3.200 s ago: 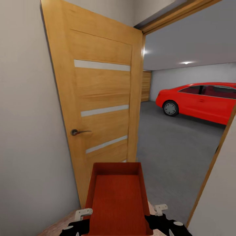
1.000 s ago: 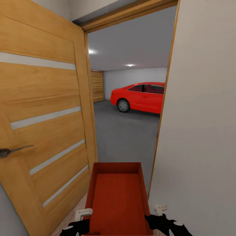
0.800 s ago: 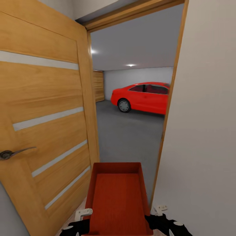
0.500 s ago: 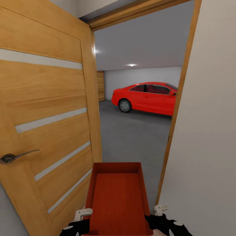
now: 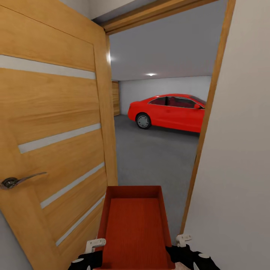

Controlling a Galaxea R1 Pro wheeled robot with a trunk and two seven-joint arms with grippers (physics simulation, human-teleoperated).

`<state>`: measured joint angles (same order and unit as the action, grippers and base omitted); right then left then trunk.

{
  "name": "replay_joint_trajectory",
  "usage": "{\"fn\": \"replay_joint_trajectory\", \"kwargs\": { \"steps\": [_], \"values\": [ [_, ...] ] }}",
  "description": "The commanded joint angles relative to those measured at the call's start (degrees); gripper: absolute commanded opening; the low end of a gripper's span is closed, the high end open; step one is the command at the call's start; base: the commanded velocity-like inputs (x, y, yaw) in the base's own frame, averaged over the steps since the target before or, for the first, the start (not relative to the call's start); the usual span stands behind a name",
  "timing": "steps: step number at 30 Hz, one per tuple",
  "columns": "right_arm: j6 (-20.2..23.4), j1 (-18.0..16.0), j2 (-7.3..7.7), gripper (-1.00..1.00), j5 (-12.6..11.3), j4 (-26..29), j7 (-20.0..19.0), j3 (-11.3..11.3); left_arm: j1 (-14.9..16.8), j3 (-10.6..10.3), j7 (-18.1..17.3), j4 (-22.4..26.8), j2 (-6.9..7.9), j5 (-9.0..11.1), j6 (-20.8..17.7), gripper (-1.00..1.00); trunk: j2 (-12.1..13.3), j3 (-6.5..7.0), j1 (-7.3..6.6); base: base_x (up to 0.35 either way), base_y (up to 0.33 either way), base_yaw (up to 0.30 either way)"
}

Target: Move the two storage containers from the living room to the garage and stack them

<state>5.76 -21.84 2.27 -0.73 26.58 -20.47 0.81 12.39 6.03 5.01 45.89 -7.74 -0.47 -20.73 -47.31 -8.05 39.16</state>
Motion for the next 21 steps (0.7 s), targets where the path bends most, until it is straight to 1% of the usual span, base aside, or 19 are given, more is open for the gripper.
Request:
{"fn": "replay_joint_trajectory", "kwargs": {
  "steps": [1,11,15,21],
  "values": [
    [0.39,-0.04,-0.34,-1.0,-0.5,-0.04,-1.59,-0.37,0.0,-0.05,0.44,0.16,-0.08,-1.02,1.92,-1.0,-0.07,-0.1,0.02,0.141,0.189,0.0],
    [0.39,-0.04,-0.34,-1.0,-0.5,-0.04,-1.59,-0.37,0.0,-0.05,0.44,0.16,-0.07,-1.02,1.92,-1.0,-0.07,-0.1,0.02,0.213,0.22,0.0],
    [0.39,-0.04,-0.34,-1.0,-0.47,-0.04,-1.59,-0.37,0.0,-0.05,0.44,0.16,-0.08,-1.0,1.92,-1.0,-0.07,-0.1,0.02,0.085,0.063,0.0],
    [0.39,-0.04,-0.34,-1.0,-0.42,-0.04,-1.59,-0.37,0.0,-0.05,0.44,0.16,-0.08,-0.98,1.92,-1.0,-0.07,-0.1,0.02,0.013,0.01,0.0]
  ]
}}
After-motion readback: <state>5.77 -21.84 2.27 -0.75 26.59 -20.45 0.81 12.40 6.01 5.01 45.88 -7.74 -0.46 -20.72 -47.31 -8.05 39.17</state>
